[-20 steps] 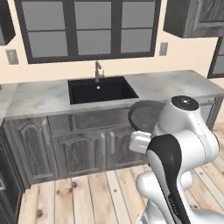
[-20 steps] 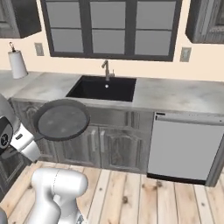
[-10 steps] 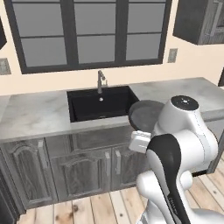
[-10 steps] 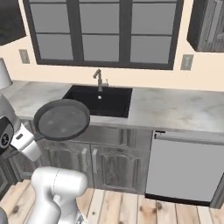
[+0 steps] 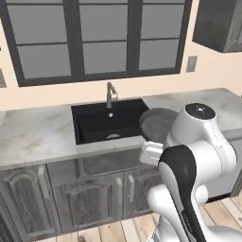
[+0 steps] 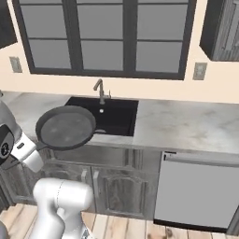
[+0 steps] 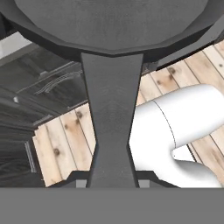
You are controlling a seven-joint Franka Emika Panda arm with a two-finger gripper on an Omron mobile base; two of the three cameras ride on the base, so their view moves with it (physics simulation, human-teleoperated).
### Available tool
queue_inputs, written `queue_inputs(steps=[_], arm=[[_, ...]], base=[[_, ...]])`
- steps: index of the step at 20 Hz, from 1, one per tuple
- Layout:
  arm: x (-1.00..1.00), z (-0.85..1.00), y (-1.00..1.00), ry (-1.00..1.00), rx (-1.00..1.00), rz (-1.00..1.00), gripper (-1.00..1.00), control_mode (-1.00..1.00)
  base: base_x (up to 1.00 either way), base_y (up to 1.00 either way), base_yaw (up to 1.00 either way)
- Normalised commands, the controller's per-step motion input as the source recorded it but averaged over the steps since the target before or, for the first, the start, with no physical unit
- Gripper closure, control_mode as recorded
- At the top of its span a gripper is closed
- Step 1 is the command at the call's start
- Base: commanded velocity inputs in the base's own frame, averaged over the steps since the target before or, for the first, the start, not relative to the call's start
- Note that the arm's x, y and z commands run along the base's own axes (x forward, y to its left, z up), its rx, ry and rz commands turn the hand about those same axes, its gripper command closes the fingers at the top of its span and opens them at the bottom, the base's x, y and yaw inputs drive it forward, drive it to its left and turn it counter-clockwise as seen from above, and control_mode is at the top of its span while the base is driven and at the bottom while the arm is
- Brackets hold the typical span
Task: Move the pot and pan from the stove into the sink.
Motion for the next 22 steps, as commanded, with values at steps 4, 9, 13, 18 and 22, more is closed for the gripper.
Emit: queue_inputs(steps=[4,9,13,18,22], arm=[[0.00,0.00,0.00,0.00,0.00,0.00,1.00,1.00],[0.00,0.00,0.00,0.00,0.00,0.00,1.00,1.00],[0.00,0.00,0.00,0.00,0.00,0.00,1.00,1.00],[0.00,0.00,0.00,0.00,0.00,0.00,1.00,1.00],[0.00,0.00,0.00,0.00,0.00,0.00,1.00,-1.00]], base=[[0.66,0.17,-0.05],[0.66,0.22,-0.06],[0.27,0.18,-0.02],[0.01,0.01,0.00],[0.00,0.00,0.00]])
